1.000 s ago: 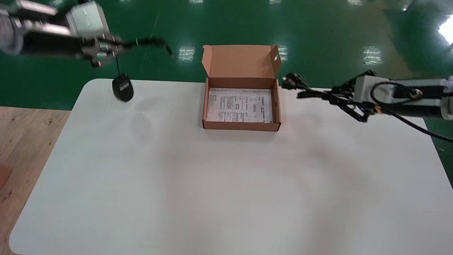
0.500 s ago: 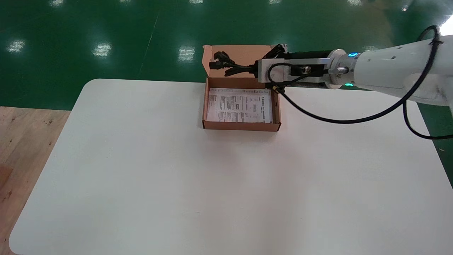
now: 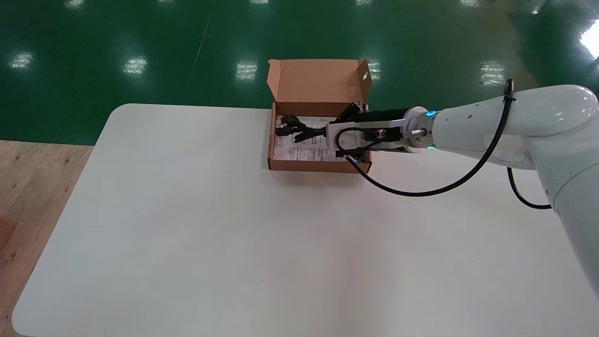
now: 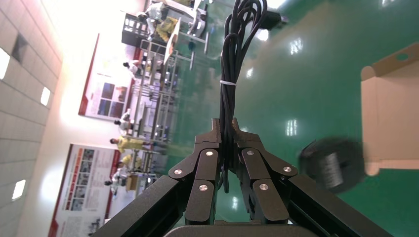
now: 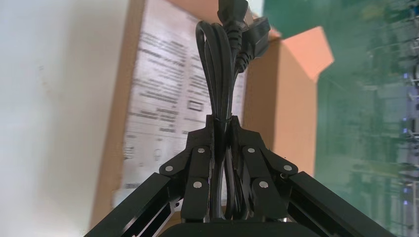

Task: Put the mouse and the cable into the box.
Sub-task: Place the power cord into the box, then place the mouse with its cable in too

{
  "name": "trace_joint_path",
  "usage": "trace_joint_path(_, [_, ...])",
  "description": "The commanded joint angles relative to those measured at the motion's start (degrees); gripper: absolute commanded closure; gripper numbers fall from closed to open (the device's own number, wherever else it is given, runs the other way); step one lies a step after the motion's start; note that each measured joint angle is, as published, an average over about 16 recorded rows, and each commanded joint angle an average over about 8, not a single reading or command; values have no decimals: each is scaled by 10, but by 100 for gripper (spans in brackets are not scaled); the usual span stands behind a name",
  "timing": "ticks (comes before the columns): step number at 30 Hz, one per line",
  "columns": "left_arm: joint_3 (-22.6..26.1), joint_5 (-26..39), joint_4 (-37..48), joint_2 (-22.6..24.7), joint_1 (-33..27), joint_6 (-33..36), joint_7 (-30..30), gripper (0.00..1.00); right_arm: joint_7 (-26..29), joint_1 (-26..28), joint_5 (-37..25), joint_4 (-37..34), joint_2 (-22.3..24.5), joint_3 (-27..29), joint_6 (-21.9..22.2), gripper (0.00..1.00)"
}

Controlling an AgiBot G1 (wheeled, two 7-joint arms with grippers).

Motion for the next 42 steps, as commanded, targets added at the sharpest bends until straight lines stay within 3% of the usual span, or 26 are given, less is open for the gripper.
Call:
trace_joint_path(1, [0,0,7,0,0,3,2,100,5,-3,0,-3,-1,-6,0,100])
trace_joint_path(5, [2,3,16,0,-4,7,6,100,15,-7,2,5,-2,-18,1,100])
trace_joint_path(6, [3,4,18,0,-5,7,7,100,18,-8,3,6,-2,-21,2,94])
trace_joint_path(13, [8,11,31,5,-12,14,11,100,45,-10,8,16,-2,-46,6,7])
trace_joint_path(14, [9,12,32,6,-13,16,11,100,47,-10,9,17,-2,-49,7,0])
trace_joint_path(23, [29,37,68,29,3,27,-4,100,62,-8,24,24,0,-71,14,0])
trace_joint_path(29, [24,26,93,57,41,22,4,100,82,30,56,-1,24,-59,6,0])
trace_joint_path(37, [6,-2,116,108,111,-2,38,100,83,108,98,-45,133,-30,-84,0])
trace_joint_path(42, [-2,-20,104,129,172,-42,47,100,65,149,97,-60,204,-28,-107,0])
